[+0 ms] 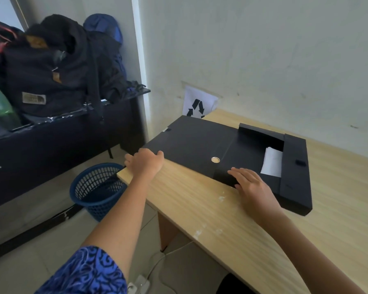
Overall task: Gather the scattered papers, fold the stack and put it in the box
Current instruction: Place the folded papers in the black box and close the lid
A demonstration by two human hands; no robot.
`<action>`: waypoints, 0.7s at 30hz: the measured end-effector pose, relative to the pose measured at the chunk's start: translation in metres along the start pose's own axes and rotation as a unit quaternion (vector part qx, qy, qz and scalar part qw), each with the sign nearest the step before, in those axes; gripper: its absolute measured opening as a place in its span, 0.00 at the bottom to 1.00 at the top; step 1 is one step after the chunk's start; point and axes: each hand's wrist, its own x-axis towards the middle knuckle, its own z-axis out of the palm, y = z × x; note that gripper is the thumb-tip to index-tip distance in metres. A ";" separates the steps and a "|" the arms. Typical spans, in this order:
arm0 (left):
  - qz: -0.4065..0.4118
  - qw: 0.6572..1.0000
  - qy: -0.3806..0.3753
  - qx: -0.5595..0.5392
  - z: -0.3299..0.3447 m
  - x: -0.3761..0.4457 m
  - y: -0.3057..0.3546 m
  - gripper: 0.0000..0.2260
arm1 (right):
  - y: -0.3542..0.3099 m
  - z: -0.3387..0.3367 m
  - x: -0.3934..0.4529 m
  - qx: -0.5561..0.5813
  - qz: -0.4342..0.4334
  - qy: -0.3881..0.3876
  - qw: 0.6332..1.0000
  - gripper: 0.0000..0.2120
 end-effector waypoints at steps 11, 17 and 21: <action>0.149 0.899 0.097 -0.399 -0.032 -0.044 0.092 0.15 | 0.000 -0.024 0.004 0.186 0.117 -0.028 0.975 0.17; 0.340 0.854 0.075 -0.388 -0.029 -0.099 0.134 0.12 | 0.049 -0.075 -0.010 0.188 0.304 0.149 0.922 0.14; 0.475 0.817 0.000 -0.327 -0.015 -0.138 0.150 0.10 | 0.085 -0.092 -0.027 0.330 0.457 0.095 0.821 0.17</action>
